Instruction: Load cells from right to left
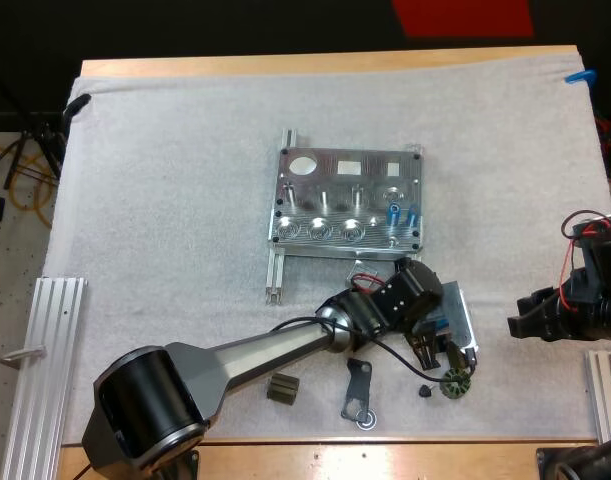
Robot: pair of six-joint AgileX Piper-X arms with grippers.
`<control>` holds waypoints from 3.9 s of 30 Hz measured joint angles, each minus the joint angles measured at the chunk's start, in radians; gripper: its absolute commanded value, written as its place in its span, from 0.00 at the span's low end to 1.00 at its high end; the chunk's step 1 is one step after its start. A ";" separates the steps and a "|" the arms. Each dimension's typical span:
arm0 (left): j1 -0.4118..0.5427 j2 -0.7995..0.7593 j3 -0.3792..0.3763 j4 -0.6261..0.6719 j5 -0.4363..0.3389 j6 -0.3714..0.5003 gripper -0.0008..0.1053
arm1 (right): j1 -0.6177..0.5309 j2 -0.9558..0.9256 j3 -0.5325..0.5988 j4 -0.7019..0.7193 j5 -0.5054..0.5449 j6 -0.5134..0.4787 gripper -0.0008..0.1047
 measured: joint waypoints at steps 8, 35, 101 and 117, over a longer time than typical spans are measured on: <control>0.000 0.033 0.000 -0.008 0.014 -0.016 0.68 | 0.000 0.000 0.000 0.000 0.000 -0.012 0.44; 0.000 0.043 0.000 0.033 0.028 -0.016 0.28 | 0.000 0.000 0.000 0.000 0.000 -0.027 0.44; 0.209 -0.912 0.001 0.723 0.187 0.088 0.01 | 0.102 0.127 0.007 -0.372 -0.656 0.187 0.44; 0.209 -0.912 0.001 0.731 0.219 0.088 0.01 | 0.208 0.135 0.114 -0.583 -0.658 0.367 0.44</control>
